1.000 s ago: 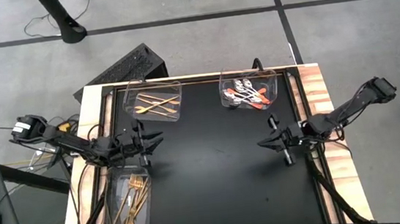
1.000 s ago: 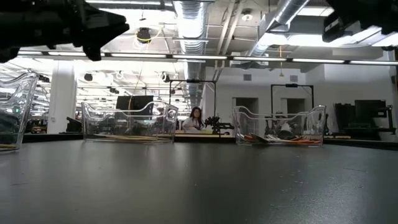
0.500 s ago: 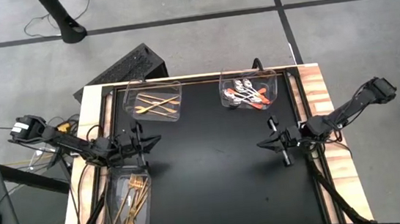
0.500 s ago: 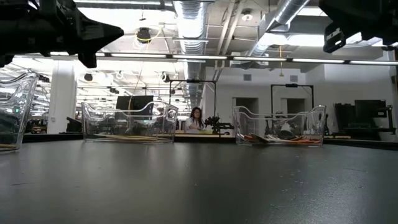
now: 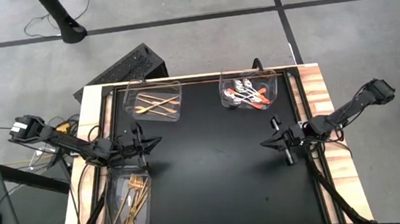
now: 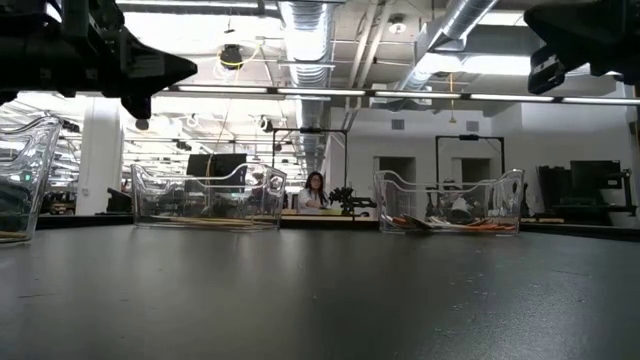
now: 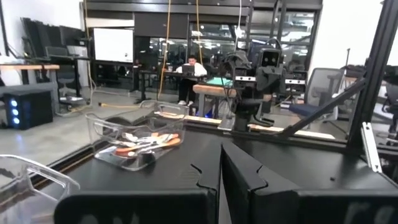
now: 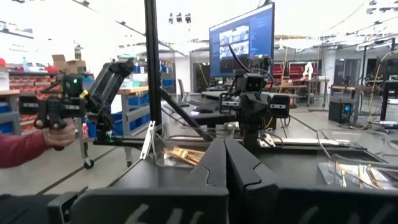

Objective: Sort silverware by color (type)
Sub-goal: Return to Home Position

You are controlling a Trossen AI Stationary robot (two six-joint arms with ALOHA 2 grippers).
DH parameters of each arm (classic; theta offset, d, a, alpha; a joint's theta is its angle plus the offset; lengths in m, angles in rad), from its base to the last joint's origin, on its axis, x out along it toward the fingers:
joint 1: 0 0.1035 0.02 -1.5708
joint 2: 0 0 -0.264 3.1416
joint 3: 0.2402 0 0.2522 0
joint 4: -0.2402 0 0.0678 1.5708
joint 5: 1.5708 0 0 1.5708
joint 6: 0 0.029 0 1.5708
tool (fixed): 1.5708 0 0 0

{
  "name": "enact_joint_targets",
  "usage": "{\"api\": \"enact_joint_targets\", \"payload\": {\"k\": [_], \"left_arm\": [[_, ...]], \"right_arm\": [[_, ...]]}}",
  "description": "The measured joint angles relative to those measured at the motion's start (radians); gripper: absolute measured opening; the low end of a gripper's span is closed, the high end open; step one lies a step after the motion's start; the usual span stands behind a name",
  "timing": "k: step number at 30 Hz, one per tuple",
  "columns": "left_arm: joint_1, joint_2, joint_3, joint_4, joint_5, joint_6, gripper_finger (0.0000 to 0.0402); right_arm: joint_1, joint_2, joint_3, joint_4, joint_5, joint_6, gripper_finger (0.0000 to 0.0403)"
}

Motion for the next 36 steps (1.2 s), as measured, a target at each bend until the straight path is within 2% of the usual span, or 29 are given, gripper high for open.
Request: {"api": "enact_joint_targets", "payload": {"k": [11,18,28,36], "left_arm": [[0.0,-0.046,-0.001,-0.007,-0.009,0.029,0.0],[-0.001,-0.068,-0.001,-0.109,0.011,-0.026,0.0],[0.0,-0.087,-0.002,-0.087,0.006,0.006,0.0],[0.0,-0.083,-0.002,-0.233,-0.018,-0.066,0.0]], "right_arm": [[-0.004,-0.028,0.0,-0.009,-0.003,-0.03,0.0005],[-0.003,-0.059,-0.001,-0.055,-0.004,-0.035,0.0007],[-0.054,-0.059,-0.002,-0.056,-0.016,-0.029,0.0007],[-0.055,-0.009,-0.002,-0.045,-0.036,-0.003,0.0007]]}}
